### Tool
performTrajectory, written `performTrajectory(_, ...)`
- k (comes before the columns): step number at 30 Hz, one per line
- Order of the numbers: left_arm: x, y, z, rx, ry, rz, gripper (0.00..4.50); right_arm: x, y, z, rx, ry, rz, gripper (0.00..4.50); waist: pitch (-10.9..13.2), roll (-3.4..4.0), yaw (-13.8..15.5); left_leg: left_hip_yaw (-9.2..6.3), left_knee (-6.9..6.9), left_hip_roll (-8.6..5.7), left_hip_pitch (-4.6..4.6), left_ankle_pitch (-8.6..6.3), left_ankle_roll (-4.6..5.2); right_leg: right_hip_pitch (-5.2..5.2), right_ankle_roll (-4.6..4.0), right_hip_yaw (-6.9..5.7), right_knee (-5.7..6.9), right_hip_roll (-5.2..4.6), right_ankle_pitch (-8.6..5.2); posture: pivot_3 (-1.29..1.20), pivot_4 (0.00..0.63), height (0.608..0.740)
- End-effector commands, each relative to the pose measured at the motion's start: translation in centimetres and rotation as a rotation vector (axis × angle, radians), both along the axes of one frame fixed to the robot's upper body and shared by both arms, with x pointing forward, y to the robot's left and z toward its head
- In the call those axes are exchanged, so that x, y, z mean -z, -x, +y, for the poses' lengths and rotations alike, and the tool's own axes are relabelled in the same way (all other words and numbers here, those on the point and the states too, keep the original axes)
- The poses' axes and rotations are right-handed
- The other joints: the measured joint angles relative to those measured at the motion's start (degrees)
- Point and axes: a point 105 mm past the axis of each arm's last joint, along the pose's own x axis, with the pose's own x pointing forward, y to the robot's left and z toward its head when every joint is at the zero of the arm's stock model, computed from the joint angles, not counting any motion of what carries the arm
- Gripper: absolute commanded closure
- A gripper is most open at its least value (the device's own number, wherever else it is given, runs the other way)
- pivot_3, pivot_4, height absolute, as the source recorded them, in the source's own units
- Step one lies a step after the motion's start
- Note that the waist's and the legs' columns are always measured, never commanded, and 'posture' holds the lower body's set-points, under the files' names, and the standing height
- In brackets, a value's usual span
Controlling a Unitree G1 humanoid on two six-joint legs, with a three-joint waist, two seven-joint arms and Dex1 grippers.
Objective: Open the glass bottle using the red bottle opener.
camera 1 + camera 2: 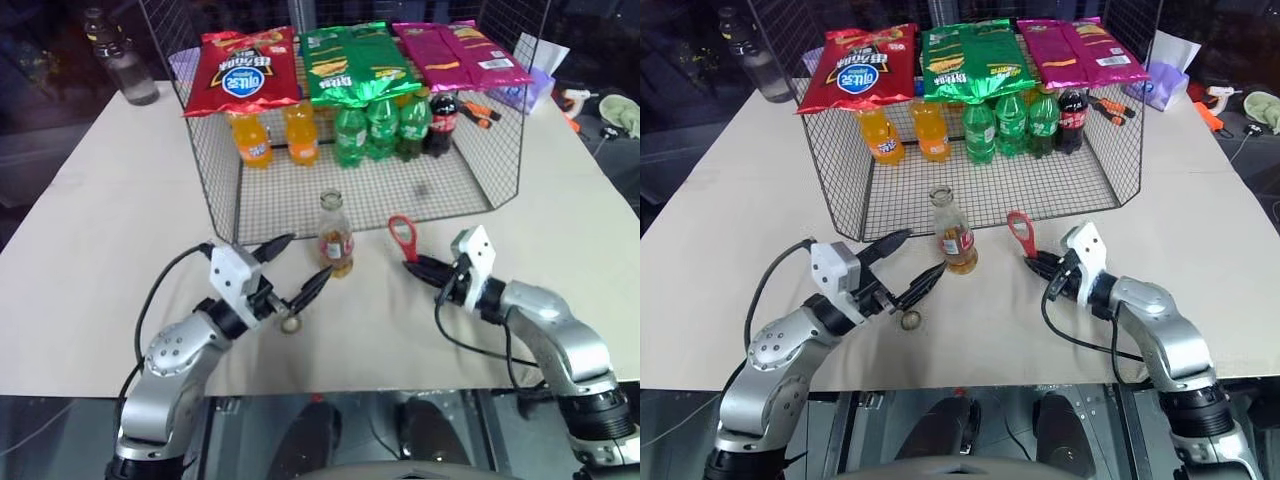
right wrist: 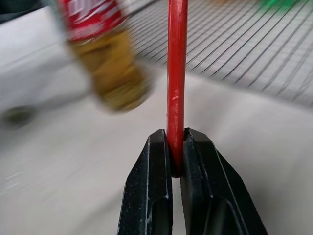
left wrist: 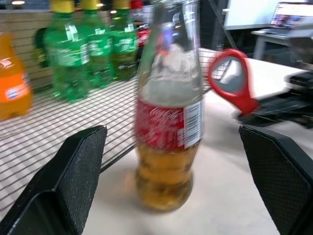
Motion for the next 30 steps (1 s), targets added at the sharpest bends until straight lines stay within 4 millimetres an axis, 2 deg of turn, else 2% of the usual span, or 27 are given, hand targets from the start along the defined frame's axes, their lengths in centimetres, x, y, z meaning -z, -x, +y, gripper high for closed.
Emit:
performTrajectory(1, -0.4, 0.1, 1.3, -0.066, 0.001, -0.033, 0.03, -0.3, 2.3, 0.9, -0.091, -0.046, 0.146, 4.5, 0.0, 0.0, 0.0, 0.01, -0.01, 0.02, 0.01, -0.03, 0.05, 0.02, 0.0, 0.0, -0.03, -0.01, 0.0, 0.0, 0.15, 0.74)
performTrajectory(4, 0.1, 0.0, 2.0, -0.102, -0.004, -0.018, 0.03, 0.1, 2.1, 0.8, -0.057, -0.037, 0.18, 4.5, 0.0, 0.0, 0.02, 0.01, 0.0, 0.02, 0.07, -0.12, 0.21, 0.08, 0.0, -0.02, -0.02, 0.02, 0.0, 0.0, 0.15, 0.74)
performTrajectory(6, 0.5, -0.1, 2.5, -0.124, -0.007, -0.005, 0.0, -0.2, 1.2, 0.6, -0.007, -0.04, 0.127, 3.65, 0.0, 0.0, -0.02, 0.02, 0.0, 0.0, 0.1, -0.13, 0.22, 0.1, 0.0, -0.02, -0.01, 0.02, 0.0, 0.0, 0.15, 0.74)
performTrajectory(7, 0.7, -0.1, 2.7, -0.137, -0.004, 0.006, 0.0, -0.5, 0.5, 0.2, 0.03, -0.043, 0.099, 3.37, 0.0, 0.0, -0.08, 0.03, 0.0, 0.0, 0.1, -0.13, 0.22, 0.1, 0.0, -0.02, -0.01, 0.03, 0.0, 0.0, 0.15, 0.74)
performTrajectory(9, 1.1, -0.2, 3.2, -0.16, 0.008, 0.028, 0.0, -0.7, -0.2, -0.4, 0.078, -0.037, 0.061, 2.46, 0.0, 0.0, -0.03, 0.02, -0.01, 0.01, 0.1, -0.12, 0.2, 0.09, 0.0, -0.04, -0.01, 0.05, 0.0, 0.0, 0.15, 0.74)
performTrajectory(11, 1.5, -0.3, 3.7, -0.189, 0.001, 0.055, 0.0, -0.7, -0.7, -1.3, 0.108, -0.002, 0.01, 1.43, 0.0, -0.01, 0.11, 0.01, -0.01, 0.0, 0.09, -0.1, 0.16, 0.08, 0.0, -0.05, -0.02, 0.04, 0.0, 0.0, 0.15, 0.74)
performTrajectory(14, 2.0, -0.1, 4.2, -0.206, -0.02, 0.081, 0.0, -1.1, -0.6, -2.4, 0.106, 0.016, -0.064, 0.14, -0.01, -0.01, 0.16, 0.01, -0.01, -0.06, 0.08, -0.08, 0.13, 0.09, 0.01, -0.05, -0.04, 0.01, 0.0, 0.0, 0.15, 0.74)
performTrajectory(22, 2.6, 2.2, 6.8, -0.189, -0.06, 0.166, 0.0, -2.0, 1.0, -7.0, 0.163, 0.017, -0.292, 0.05, -0.01, -0.01, 0.01, 0.05, -0.07, 0.02, 0.1, -0.13, 0.2, 0.09, 0.0, -0.02, -0.09, 0.03, 0.0, 0.0, 0.15, 0.74)
performTrajectory(25, 3.1, 3.1, 7.7, -0.185, -0.087, 0.197, 0.0, -0.4, 1.9, -9.0, 0.172, 0.062, -0.289, 0.05, -0.01, -0.01, 0.01, 0.08, -0.06, 0.04, 0.22, -0.17, 0.27, 0.22, 0.0, -0.01, -0.1, 0.03, 0.0, 0.0, 0.15, 0.74)
performTrajectory(27, 3.4, 3.4, 8.4, -0.179, -0.118, 0.209, 0.0, -0.7, 2.4, -9.5, 0.166, 0.054, -0.373, 0.05, 0.0, -0.01, 0.05, 0.07, -0.06, 0.03, 0.28, -0.17, 0.27, 0.31, 0.0, -0.04, -0.12, 0.03, 0.0, 0.0, 0.15, 0.74)
performTrajectory(30, 3.6, 3.2, 9.0, -0.188, -0.144, 0.206, 0.0, 0.2, 2.8, -9.8, 0.154, 0.056, -0.339, 0.05, 0.01, 0.02, 0.01, 0.06, -0.08, 0.07, 0.34, -0.17, 0.27, 0.37, 0.0, -0.05, -0.16, 0.03, 0.0, 0.0, 0.15, 0.74)
